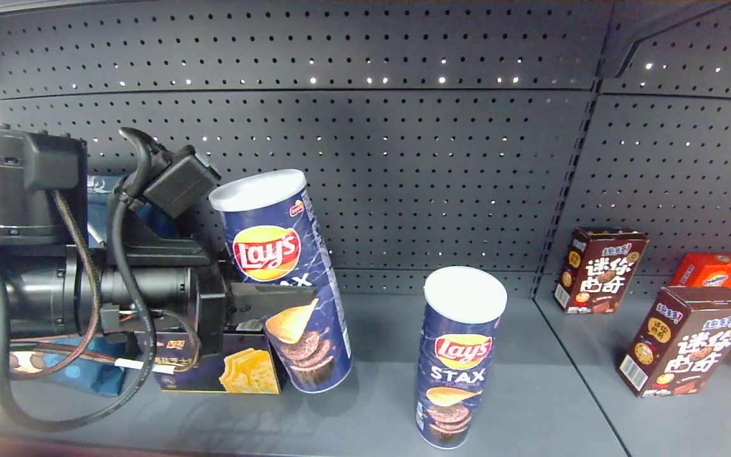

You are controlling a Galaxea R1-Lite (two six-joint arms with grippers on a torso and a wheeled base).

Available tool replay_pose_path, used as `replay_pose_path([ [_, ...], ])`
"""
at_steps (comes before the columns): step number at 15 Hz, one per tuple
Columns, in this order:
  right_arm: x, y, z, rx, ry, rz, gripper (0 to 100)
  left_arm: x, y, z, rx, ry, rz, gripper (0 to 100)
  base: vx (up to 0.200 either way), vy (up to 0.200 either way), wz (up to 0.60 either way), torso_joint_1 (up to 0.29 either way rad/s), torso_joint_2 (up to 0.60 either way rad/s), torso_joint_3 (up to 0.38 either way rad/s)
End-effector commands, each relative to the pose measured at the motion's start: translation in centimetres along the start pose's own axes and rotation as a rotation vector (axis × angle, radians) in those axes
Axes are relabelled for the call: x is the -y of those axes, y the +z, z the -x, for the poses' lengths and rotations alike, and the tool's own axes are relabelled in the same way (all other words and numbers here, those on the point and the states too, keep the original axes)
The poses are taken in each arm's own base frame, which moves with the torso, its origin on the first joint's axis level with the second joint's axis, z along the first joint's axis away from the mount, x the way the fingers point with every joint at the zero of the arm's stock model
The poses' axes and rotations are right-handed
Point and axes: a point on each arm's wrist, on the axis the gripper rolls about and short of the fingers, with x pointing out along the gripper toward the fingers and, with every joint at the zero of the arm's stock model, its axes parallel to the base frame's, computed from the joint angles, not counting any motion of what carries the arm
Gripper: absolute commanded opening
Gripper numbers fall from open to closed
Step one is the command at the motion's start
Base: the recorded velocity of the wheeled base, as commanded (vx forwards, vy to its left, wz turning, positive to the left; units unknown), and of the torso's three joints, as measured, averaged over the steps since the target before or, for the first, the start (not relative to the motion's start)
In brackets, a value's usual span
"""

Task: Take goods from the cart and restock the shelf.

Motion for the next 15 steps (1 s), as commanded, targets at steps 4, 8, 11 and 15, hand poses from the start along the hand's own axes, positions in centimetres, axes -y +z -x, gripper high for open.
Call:
replay_pose_path([
  [4, 0.0, 0.0, 0.0, -0.005, 0.001, 0.001, 100, -1.6, 0.8, -2.4, -0.013, -0.001, -0.001, 0, 0.0, 0.0, 0.0, 0.0, 0.0, 0.0],
  [8, 0.0, 0.0, 0.0, -0.005, 0.002, 0.003, 100, -2.5, 1.3, -4.6, -0.058, -0.021, 0.013, 0, 0.0, 0.0, 0.0, 0.0, 0.0, 0.0],
  [11, 0.0, 0.0, 0.0, -0.005, 0.001, 0.004, 100, -4.1, 0.8, -6.5, -0.09, -0.019, -0.044, 0, 0.0, 0.0, 0.0, 0.0, 0.0, 0.0],
  [15, 0.0, 0.0, 0.0, -0.005, -0.001, 0.009, 100, -5.5, 0.5, -8.5, -0.108, -0.025, -0.059, 0, 0.0, 0.0, 0.0, 0.0, 0.0, 0.0],
])
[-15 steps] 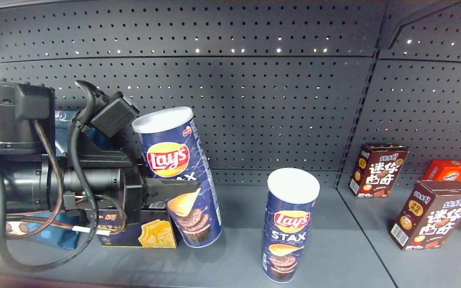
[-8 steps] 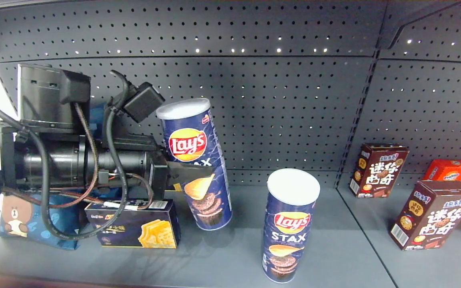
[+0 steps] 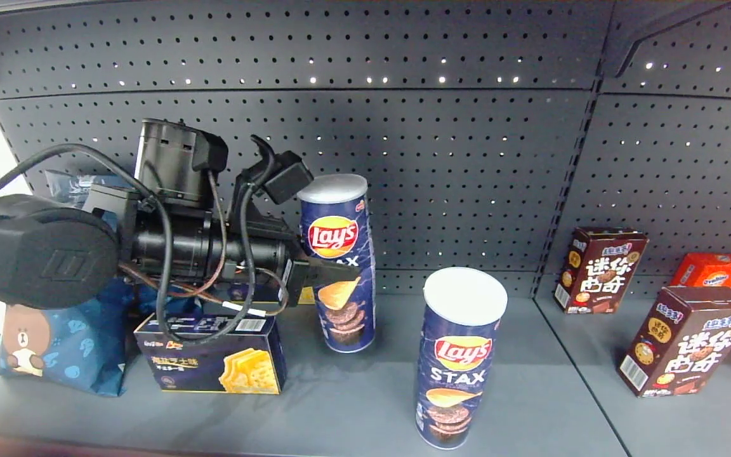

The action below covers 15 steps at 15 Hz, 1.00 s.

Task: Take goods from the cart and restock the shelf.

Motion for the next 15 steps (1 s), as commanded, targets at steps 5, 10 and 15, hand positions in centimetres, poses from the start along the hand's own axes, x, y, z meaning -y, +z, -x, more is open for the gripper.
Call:
replay_pose_path([
  [5, 0.0, 0.0, 0.0, -0.004, -0.022, 0.0, 100, -2.1, 0.5, -4.5, -0.006, -0.025, -0.015, 0, 0.0, 0.0, 0.0, 0.0, 0.0, 0.0],
  [10, 0.0, 0.0, 0.0, -0.005, -0.02, 0.003, 100, -3.6, 0.0, -7.4, -0.025, -0.048, -0.075, 0, 0.0, 0.0, 0.0, 0.0, 0.0, 0.0],
  [15, 0.0, 0.0, 0.0, -0.005, -0.02, 0.003, 100, -4.5, 0.6, -10.2, 0.001, -0.06, -0.101, 0, 0.0, 0.0, 0.0, 0.0, 0.0, 0.0],
])
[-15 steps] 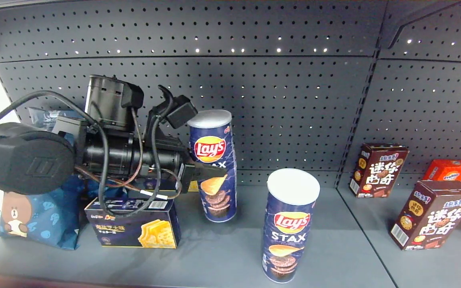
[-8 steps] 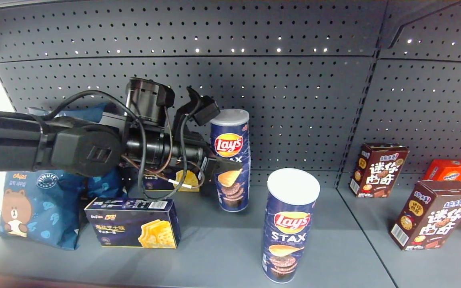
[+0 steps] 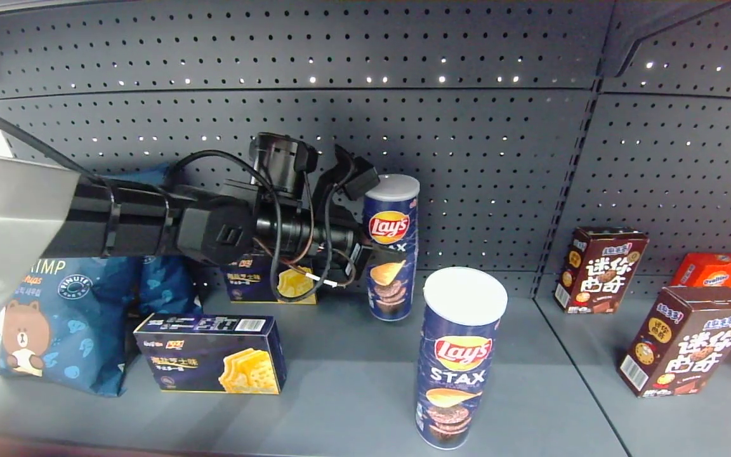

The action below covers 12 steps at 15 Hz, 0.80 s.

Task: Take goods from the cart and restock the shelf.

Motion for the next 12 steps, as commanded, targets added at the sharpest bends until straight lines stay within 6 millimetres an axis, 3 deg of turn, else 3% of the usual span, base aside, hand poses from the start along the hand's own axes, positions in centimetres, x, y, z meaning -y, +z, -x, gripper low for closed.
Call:
replay_pose_path([
  [1, 0.0, 0.0, 0.0, -0.003, 0.0, 0.001, 100, -0.6, -0.7, -1.7, -0.008, -0.011, 0.005, 0, 0.0, 0.0, 0.0, 0.0, 0.0, 0.0],
  [6, 0.0, 0.0, 0.0, -0.003, -0.001, -0.002, 100, -1.6, -1.2, -3.5, -0.007, -0.014, 0.007, 0, 0.0, 0.0, 0.0, 0.0, 0.0, 0.0],
  [12, 0.0, 0.0, 0.0, -0.004, -0.004, 0.0, 100, -2.5, -0.8, -4.3, 0.012, -0.061, 0.017, 0, 0.0, 0.0, 0.0, 0.0, 0.0, 0.0],
])
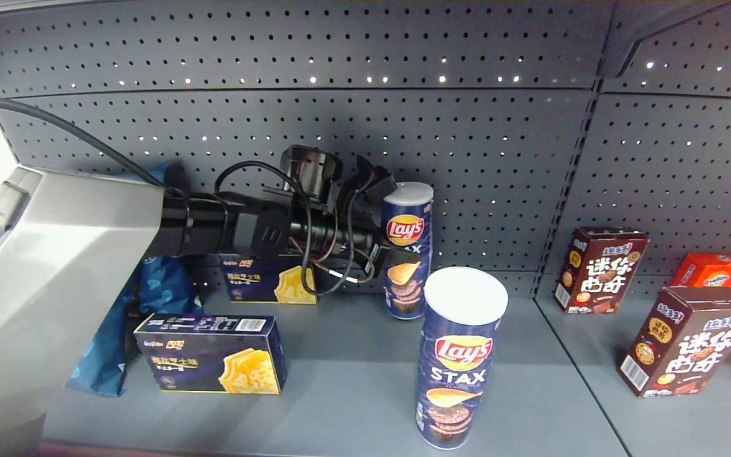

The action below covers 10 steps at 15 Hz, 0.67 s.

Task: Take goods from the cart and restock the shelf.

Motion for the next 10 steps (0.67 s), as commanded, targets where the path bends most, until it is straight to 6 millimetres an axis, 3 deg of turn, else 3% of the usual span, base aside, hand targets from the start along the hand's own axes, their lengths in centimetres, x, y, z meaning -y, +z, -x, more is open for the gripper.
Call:
replay_pose_path([
  [1, 0.0, 0.0, 0.0, -0.002, 0.001, 0.002, 100, -0.4, -0.3, -0.5, 0.0, -0.001, 0.001, 0, 0.0, 0.0, 0.0, 0.0, 0.0, 0.0],
  [10, 0.0, 0.0, 0.0, -0.002, -0.002, 0.003, 100, -0.2, -1.2, -2.2, -0.016, -0.026, 0.005, 0, 0.0, 0.0, 0.0, 0.0, 0.0, 0.0],
])
